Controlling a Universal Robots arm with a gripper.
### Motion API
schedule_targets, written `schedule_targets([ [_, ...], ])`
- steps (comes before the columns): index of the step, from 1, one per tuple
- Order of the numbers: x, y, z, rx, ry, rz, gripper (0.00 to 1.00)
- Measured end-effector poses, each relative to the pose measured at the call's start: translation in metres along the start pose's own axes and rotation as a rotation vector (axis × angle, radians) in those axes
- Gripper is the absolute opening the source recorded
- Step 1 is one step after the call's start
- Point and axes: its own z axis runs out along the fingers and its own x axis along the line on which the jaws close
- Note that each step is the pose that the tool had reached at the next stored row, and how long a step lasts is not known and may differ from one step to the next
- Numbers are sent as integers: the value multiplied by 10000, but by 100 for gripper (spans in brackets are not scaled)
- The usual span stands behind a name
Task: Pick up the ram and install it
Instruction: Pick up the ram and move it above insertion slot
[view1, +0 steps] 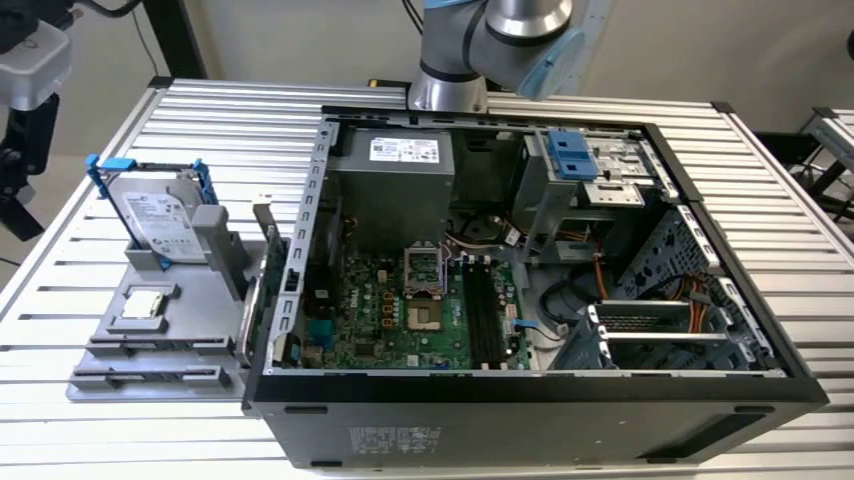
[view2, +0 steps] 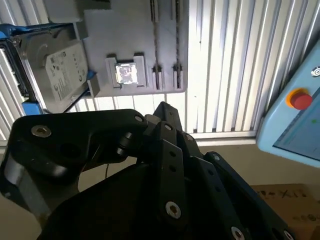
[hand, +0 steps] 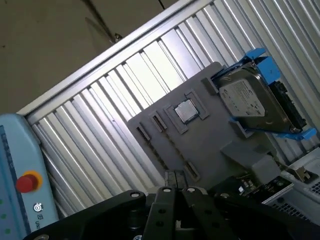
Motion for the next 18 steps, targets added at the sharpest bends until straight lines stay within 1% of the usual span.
schedule_targets([
  [6, 0, 0, 1, -7, 24, -1084, 0],
  [13, 0, -1, 1, 72, 32, -2343, 0],
  [18, 0, 0, 4, 77, 44, -3229, 0],
])
